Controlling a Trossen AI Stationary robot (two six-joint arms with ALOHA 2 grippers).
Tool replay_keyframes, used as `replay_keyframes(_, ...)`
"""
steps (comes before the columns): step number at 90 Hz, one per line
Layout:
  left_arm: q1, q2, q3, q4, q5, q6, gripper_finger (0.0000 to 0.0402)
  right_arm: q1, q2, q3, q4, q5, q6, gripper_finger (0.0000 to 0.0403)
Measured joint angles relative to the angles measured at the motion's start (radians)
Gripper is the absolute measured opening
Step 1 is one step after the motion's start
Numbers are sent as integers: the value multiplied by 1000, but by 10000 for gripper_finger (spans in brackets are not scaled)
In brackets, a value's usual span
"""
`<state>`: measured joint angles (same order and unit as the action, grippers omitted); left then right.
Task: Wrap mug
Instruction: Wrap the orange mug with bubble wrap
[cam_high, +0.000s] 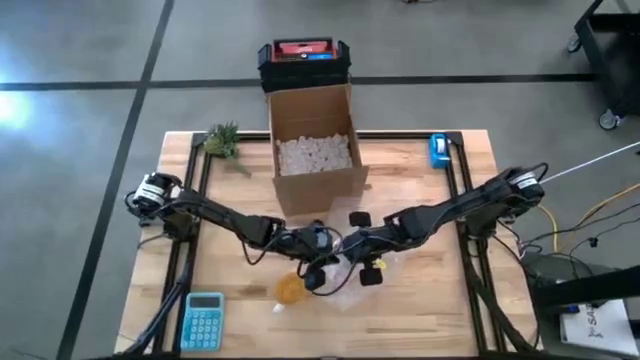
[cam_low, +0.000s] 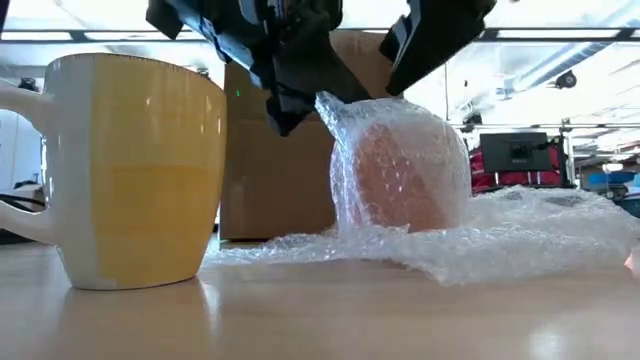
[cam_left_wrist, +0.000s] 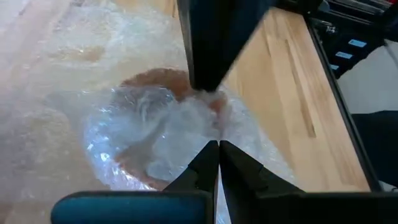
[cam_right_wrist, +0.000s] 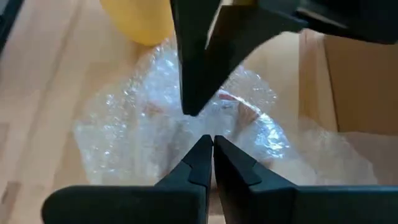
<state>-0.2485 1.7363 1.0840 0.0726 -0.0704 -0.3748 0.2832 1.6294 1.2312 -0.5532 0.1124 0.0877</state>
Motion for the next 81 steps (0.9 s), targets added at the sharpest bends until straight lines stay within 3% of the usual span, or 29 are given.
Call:
replay_keyframes(35, 0, 2, 1, -8, 0, -1, 0, -2, 177, 9, -8, 22, -23, 2)
replay_keyframes(68, 0, 0, 2, -8, 1, 0, 0, 3, 82, 134, -173, 7, -39, 2)
replay_keyframes(81, 0, 0, 2, -12, 1, 0, 0, 7, 68, 138, -147, -118, -39, 2)
